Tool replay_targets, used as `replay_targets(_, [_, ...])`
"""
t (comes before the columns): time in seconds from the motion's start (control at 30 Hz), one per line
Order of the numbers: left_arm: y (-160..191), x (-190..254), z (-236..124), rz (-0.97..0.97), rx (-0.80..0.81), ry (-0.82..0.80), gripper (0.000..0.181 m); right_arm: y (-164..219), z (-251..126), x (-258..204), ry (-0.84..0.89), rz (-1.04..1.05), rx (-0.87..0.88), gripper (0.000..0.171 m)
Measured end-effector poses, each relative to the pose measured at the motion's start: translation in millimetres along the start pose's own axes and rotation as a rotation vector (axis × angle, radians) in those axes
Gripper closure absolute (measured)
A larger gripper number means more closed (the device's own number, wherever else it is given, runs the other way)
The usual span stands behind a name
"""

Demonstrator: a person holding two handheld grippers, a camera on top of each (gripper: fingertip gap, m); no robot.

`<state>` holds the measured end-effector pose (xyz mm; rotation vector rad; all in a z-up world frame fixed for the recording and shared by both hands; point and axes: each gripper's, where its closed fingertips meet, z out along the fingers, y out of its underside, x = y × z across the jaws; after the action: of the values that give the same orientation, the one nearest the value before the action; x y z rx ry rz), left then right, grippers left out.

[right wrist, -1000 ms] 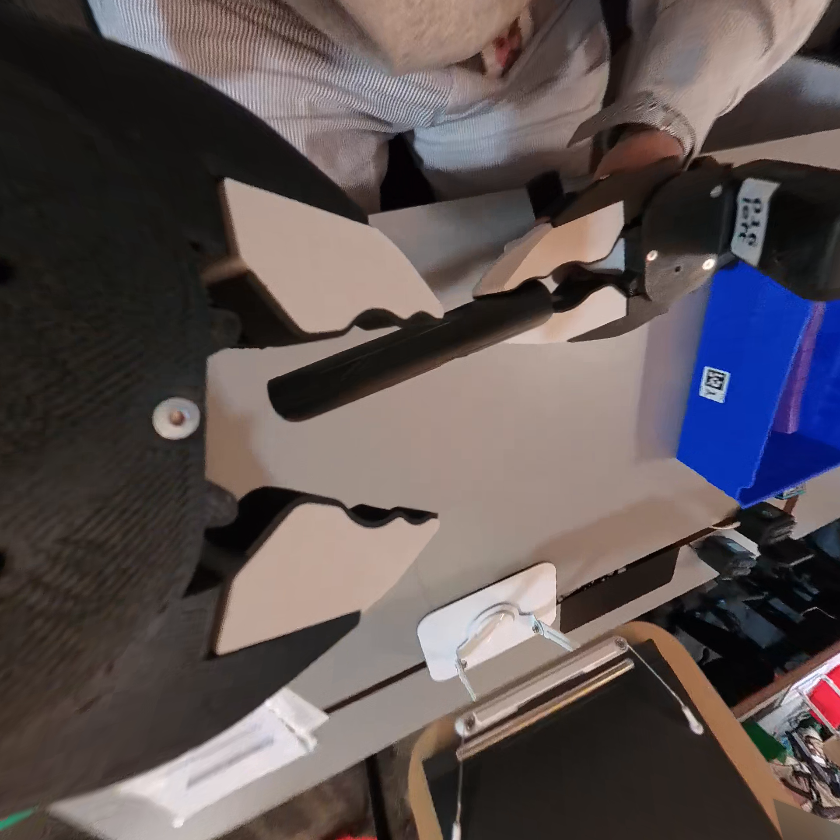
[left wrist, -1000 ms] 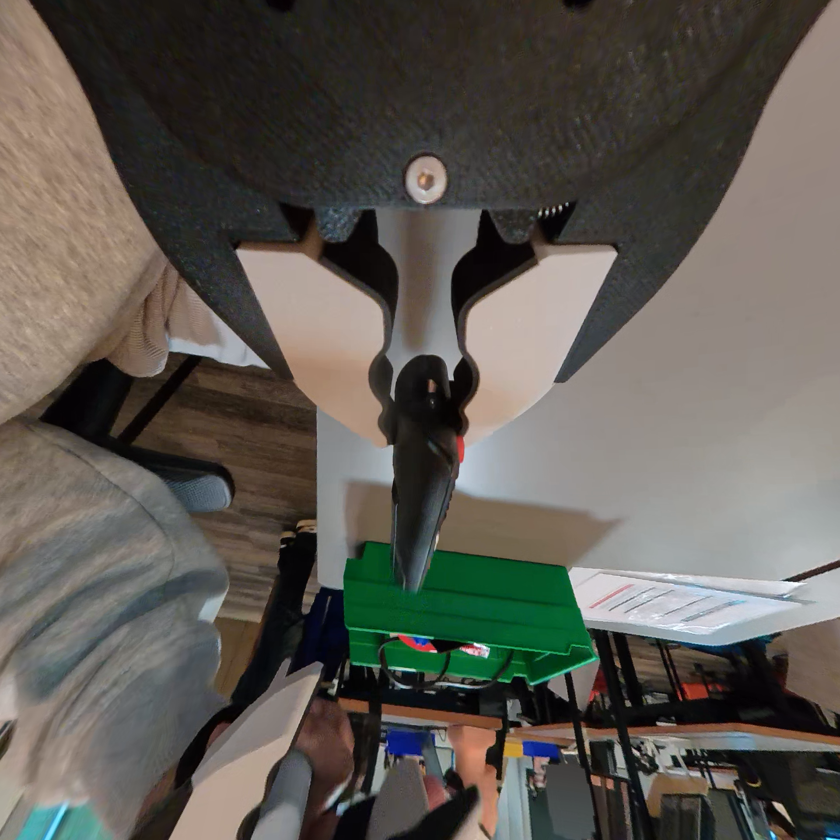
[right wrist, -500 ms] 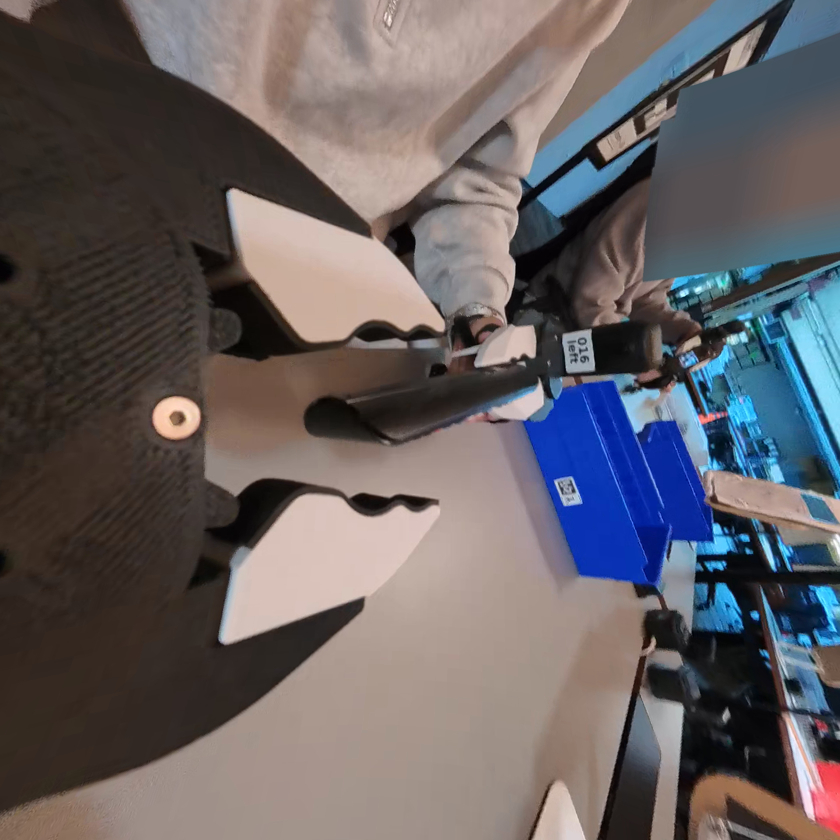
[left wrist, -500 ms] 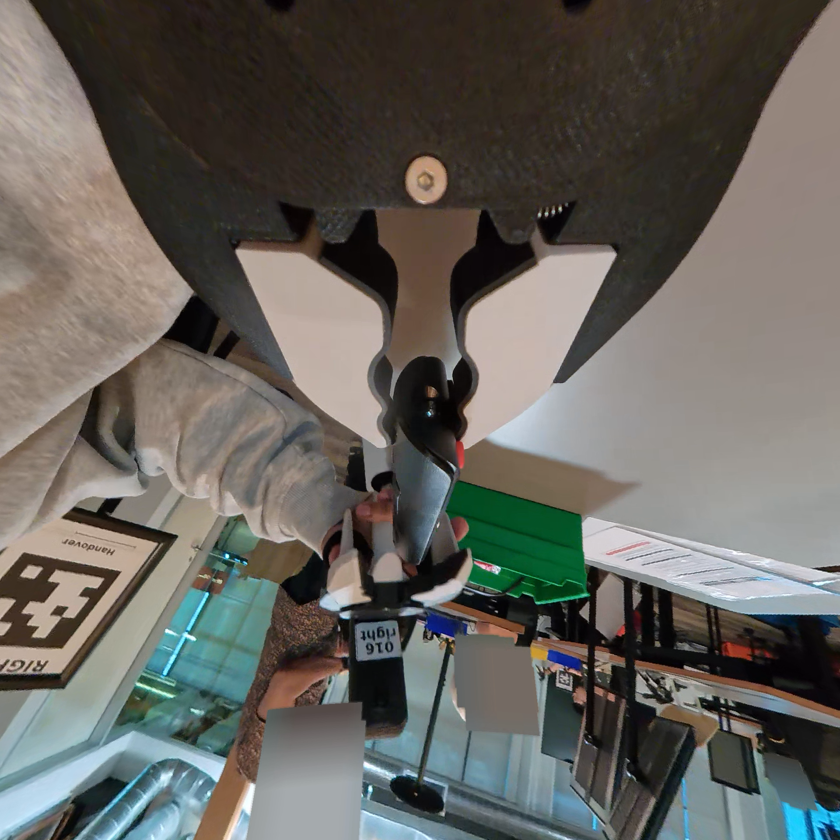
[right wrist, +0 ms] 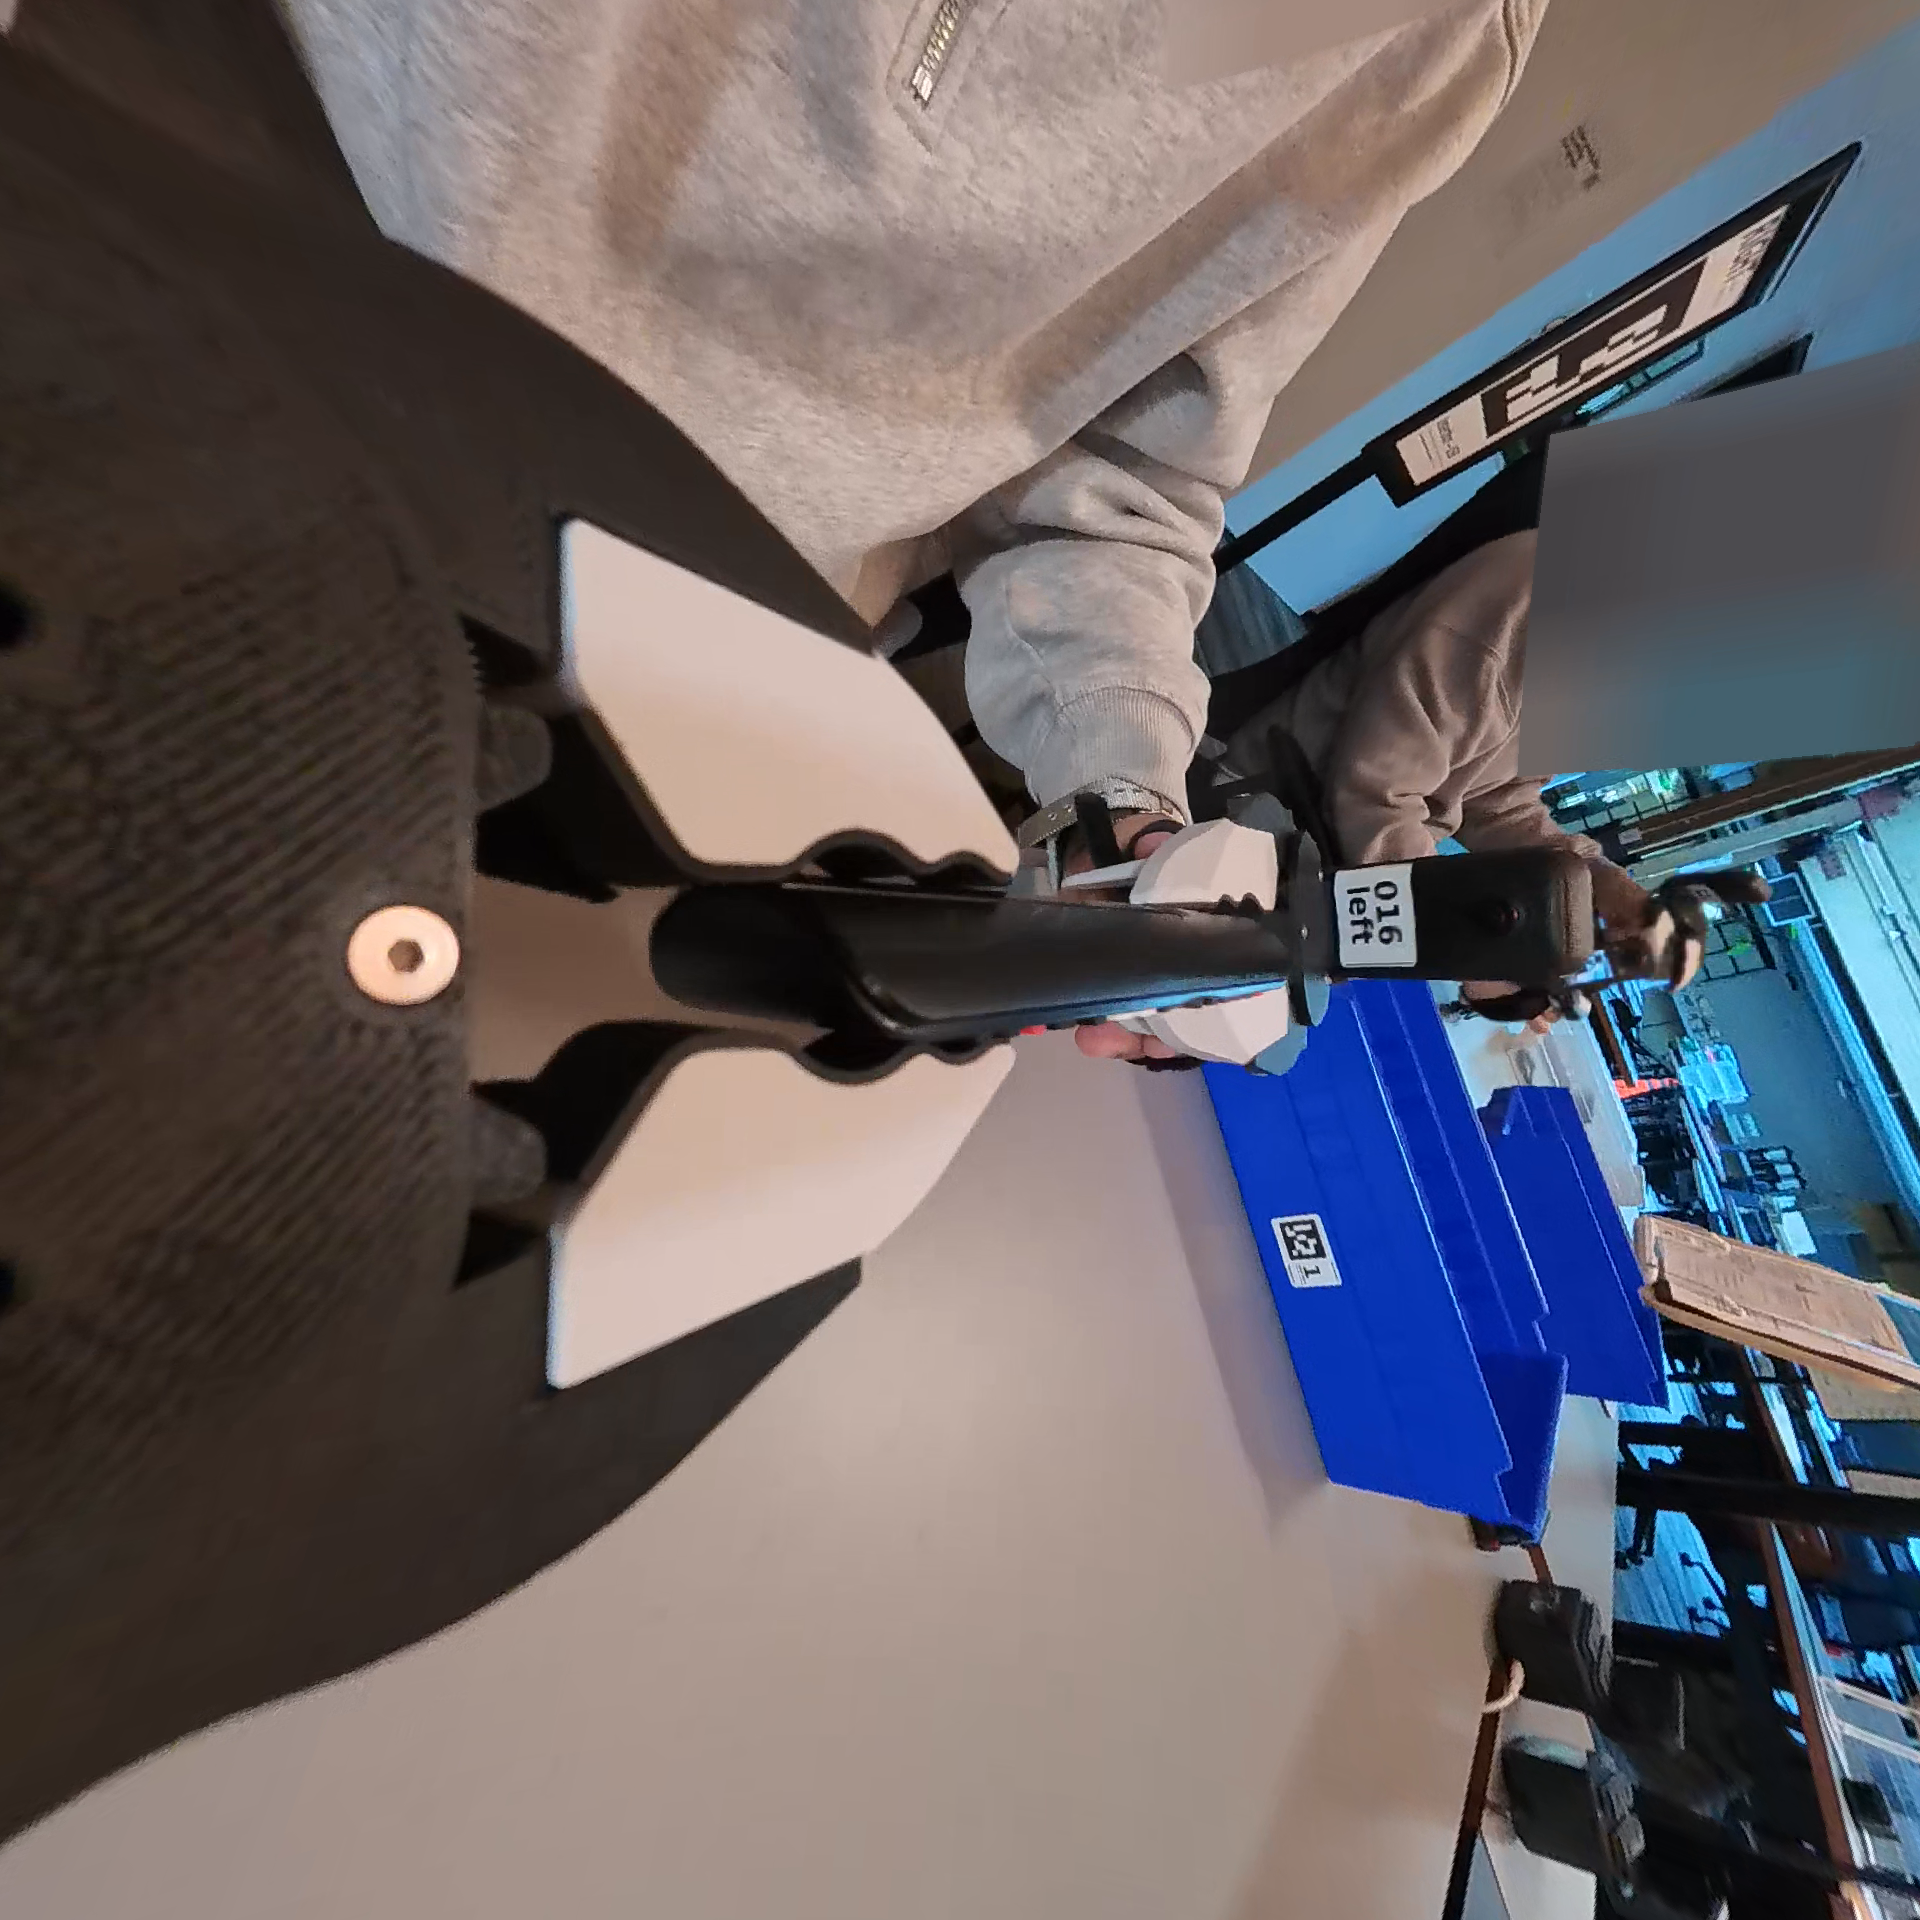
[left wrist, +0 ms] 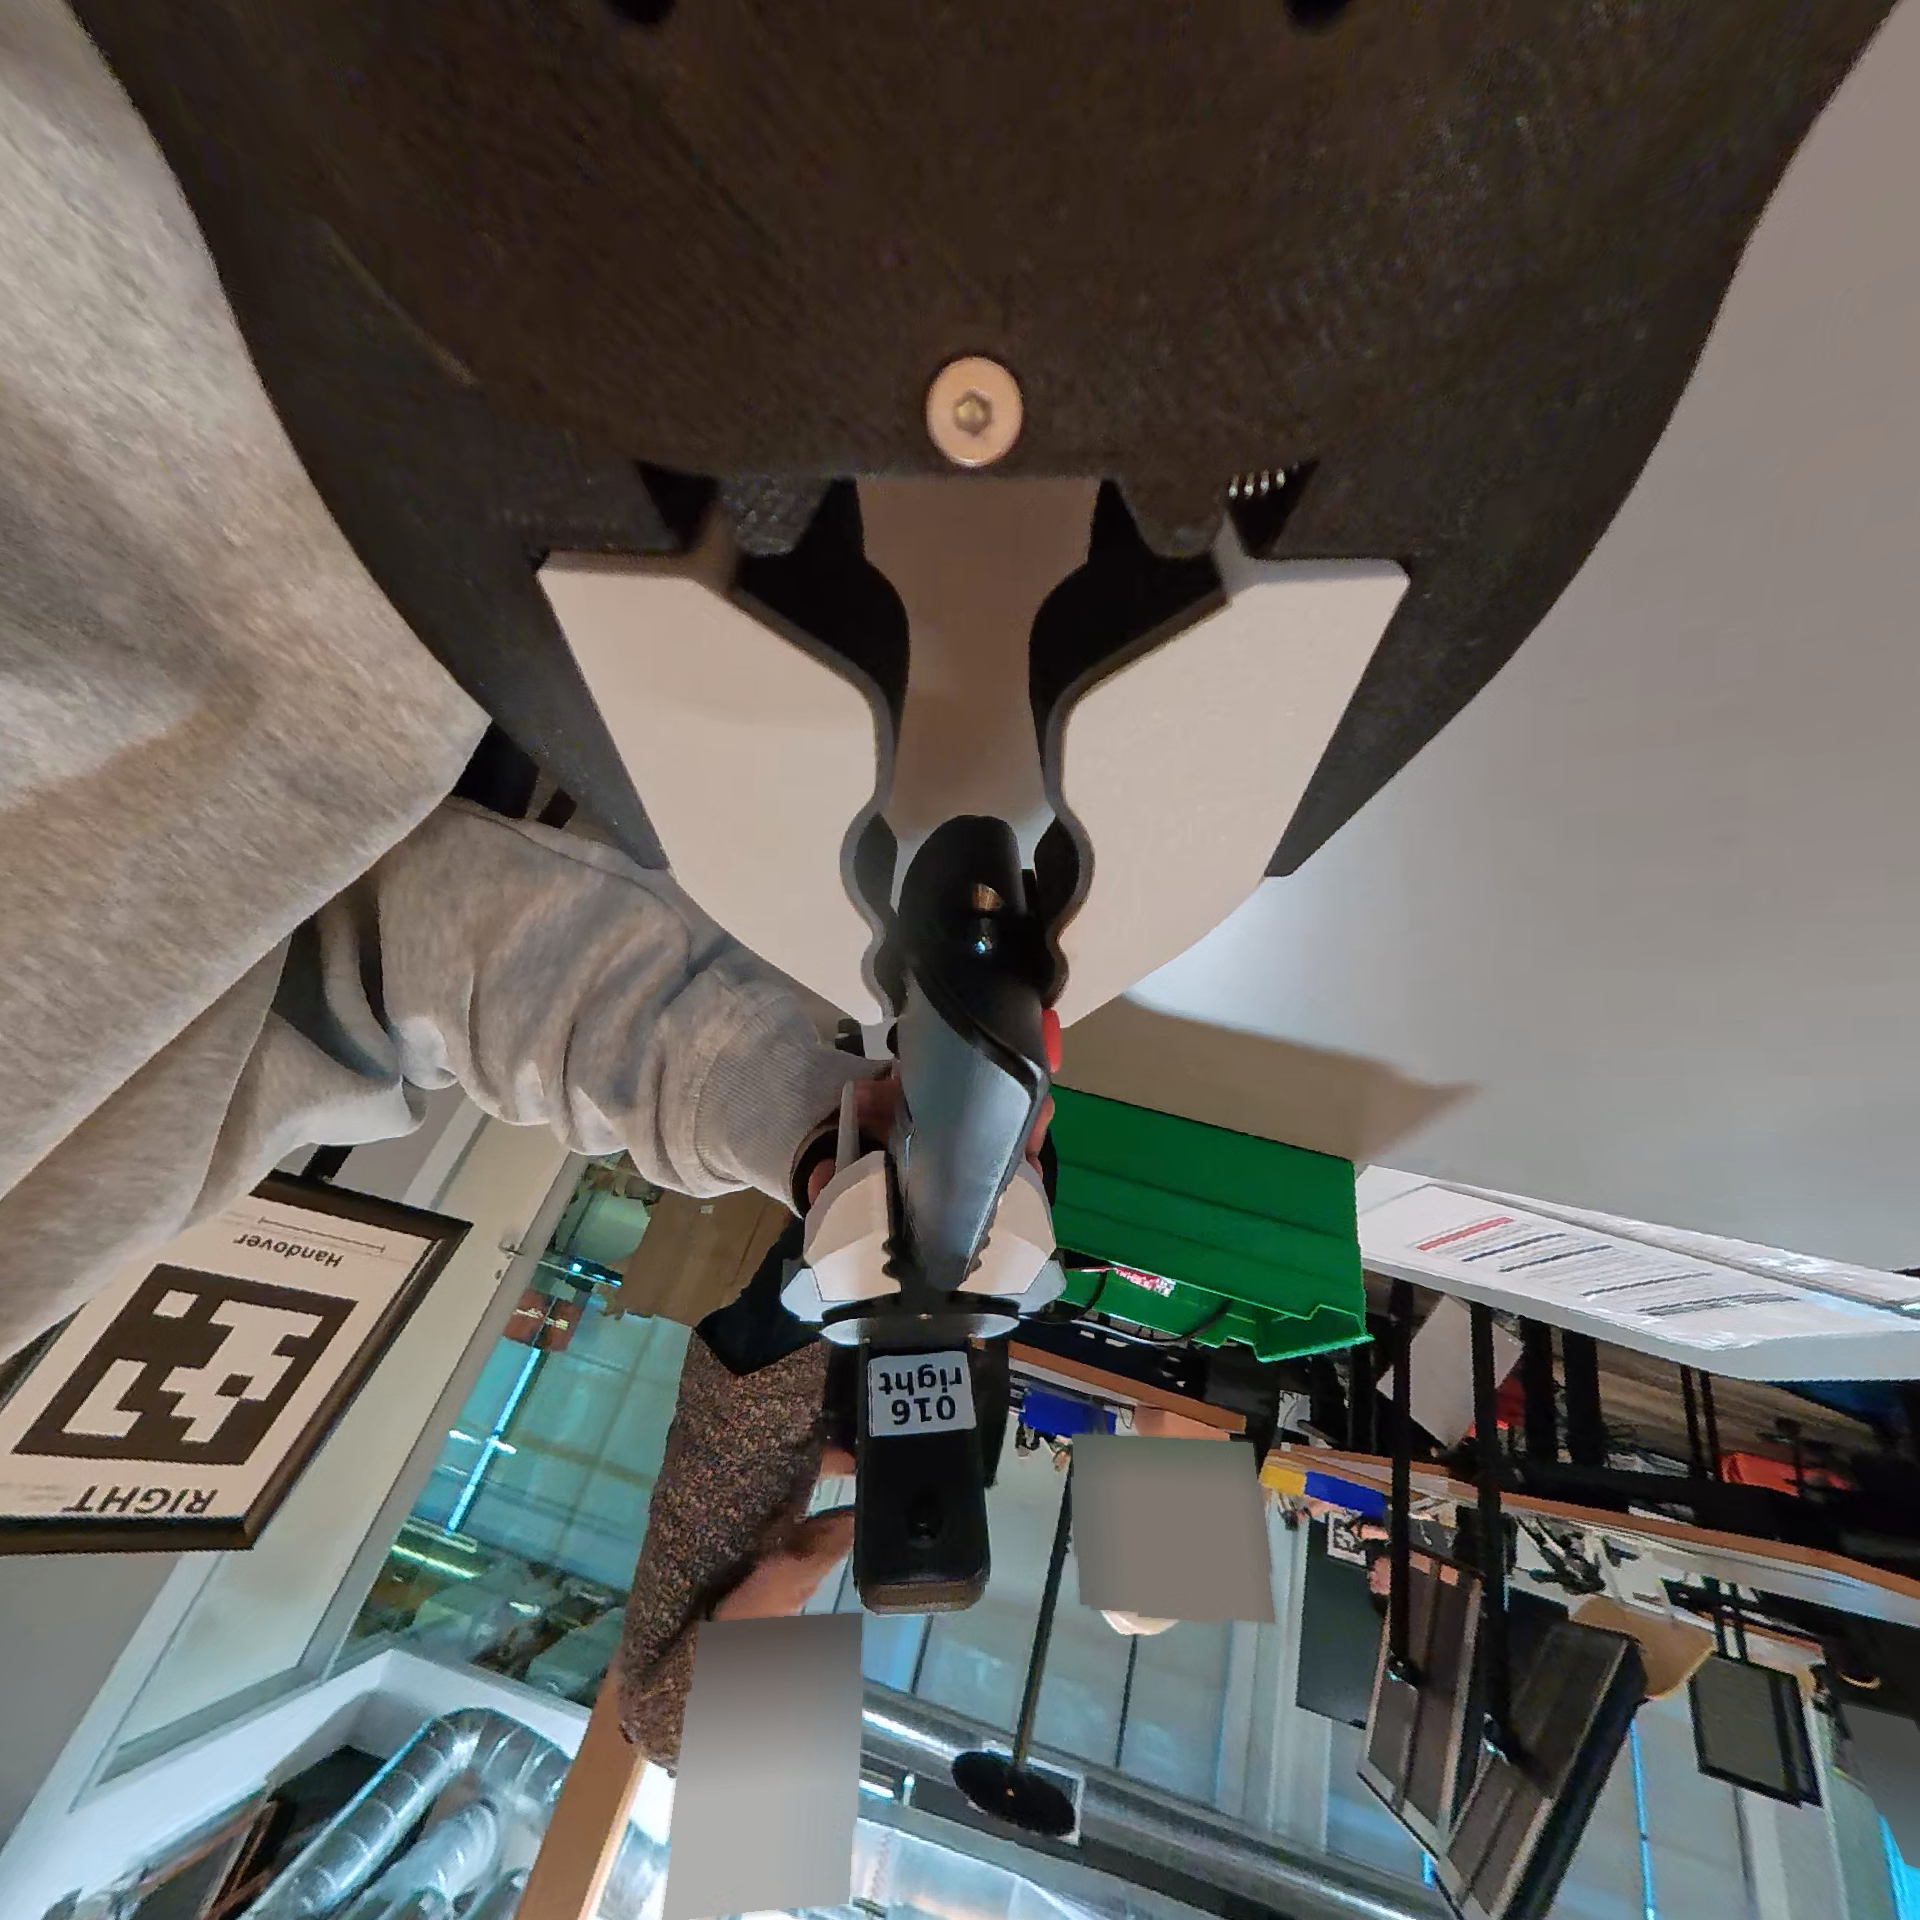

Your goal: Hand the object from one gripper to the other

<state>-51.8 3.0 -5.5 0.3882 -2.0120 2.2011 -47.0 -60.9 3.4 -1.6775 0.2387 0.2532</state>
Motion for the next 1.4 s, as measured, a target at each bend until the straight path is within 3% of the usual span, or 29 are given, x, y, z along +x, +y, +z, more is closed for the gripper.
replay_targets(0.2, [-8,-6,-2,-0.018,0.072,-0.047,0.157,-4,3,5,0.028,-0.007,0.048,0.146])
replay_targets(0.23, [-10,-10,-2,-0.006,0.09,-0.079,0.149,-6,3,7,0.041,-0.016,0.056,0.146])
replay_targets(0.33, [-14,-21,-2,0.016,0.151,-0.173,0.09,-9,0,12,0.076,-0.032,0.087,0.146])
replay_targets(0.47, [-4,-28,4,-0.012,0.126,-0.214,0.069,-18,-12,17,0.098,-0.032,0.157,0.146])
replay_targets(0.67, [7,-21,16,-0.129,0.131,-0.151,0.077,-43,-24,4,0.04,-0.032,0.303,0.146])
replay_targets(0.97, [-6,-4,12,-0.087,0.181,-0.067,0.091,-14,3,3,0.039,-0.043,0.107,0.146])
replay_targets(1.2, [-5,-3,4,-0.092,0.128,-0.016,0.118,1,14,-1,0.006,-0.026,0.028,0.146])
replay_targets(1.33, [-1,2,6,-0.064,0.092,0.003,0.154,3,16,-2,0.002,-0.025,0.015,0.145])
replay_targets(1.4, [-1,2,6,-0.053,0.087,-0.001,0.157,3,16,-2,-0.003,-0.02,0.017,0.146])
